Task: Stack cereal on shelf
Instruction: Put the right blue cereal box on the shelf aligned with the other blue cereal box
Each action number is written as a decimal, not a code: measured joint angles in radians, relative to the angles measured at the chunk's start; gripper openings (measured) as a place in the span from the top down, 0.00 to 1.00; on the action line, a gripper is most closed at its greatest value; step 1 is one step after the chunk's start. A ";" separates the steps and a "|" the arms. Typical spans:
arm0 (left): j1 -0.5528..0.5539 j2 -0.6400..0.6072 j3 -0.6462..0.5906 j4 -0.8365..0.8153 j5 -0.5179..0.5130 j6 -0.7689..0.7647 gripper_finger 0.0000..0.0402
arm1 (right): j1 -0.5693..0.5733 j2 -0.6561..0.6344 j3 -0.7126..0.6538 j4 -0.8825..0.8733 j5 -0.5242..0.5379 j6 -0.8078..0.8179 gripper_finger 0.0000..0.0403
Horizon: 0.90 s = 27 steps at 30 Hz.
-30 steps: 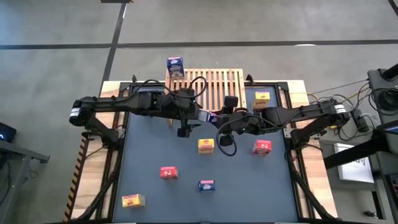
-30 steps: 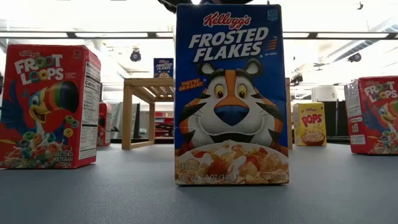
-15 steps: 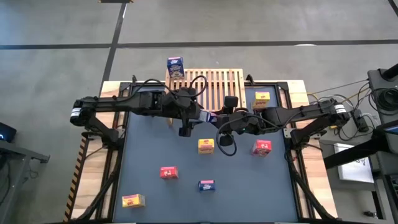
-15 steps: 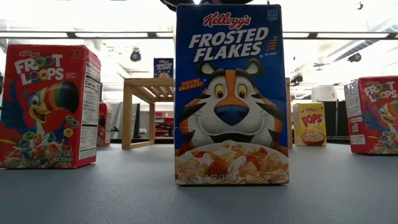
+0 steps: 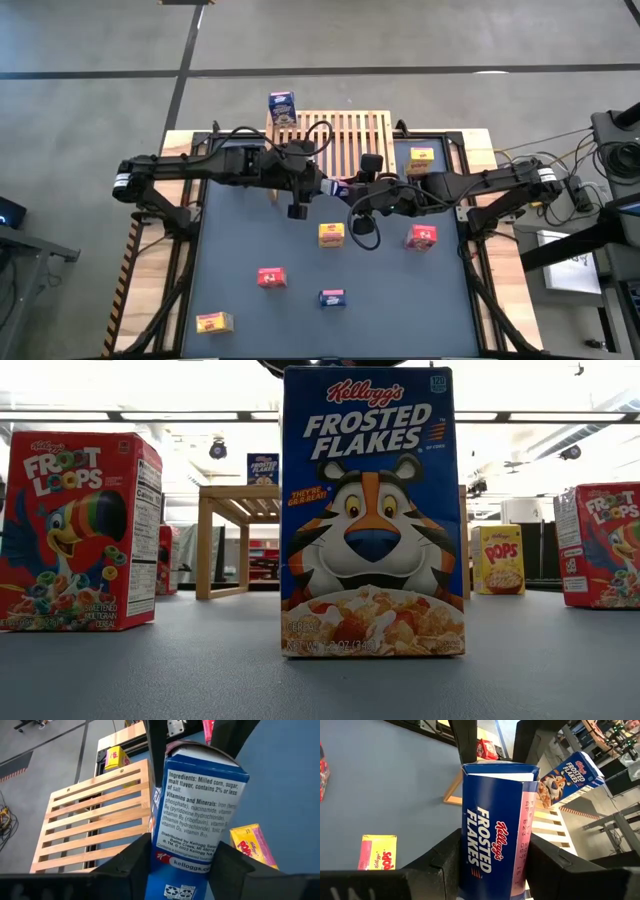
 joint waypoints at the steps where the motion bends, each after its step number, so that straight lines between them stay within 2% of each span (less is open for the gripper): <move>1: 0.000 0.000 0.000 0.000 0.000 -0.001 0.63 | 0.000 0.000 0.002 -0.002 0.000 0.000 0.59; 6: 0.009 0.000 0.000 0.004 0.005 -0.001 0.62 | 0.000 0.000 0.032 -0.032 0.000 0.001 0.57; 9: 0.025 0.000 0.000 -0.007 0.010 -0.001 0.62 | 0.000 -0.001 0.052 -0.049 0.002 0.008 0.52; 13: 0.056 0.000 0.000 -0.019 0.068 -0.006 0.62 | 0.000 -0.004 0.061 -0.053 0.003 0.008 0.42; 19: 0.119 -0.002 -0.001 -0.047 0.194 -0.004 0.61 | 0.000 -0.021 0.071 -0.082 0.010 -0.007 0.30; 23: 0.202 -0.013 -0.002 -0.068 0.289 0.001 0.61 | 0.001 -0.069 0.070 -0.082 0.010 0.015 0.28; 27: 0.297 -0.052 -0.024 -0.057 0.437 0.002 0.61 | 0.010 -0.128 0.054 -0.090 0.009 0.038 0.28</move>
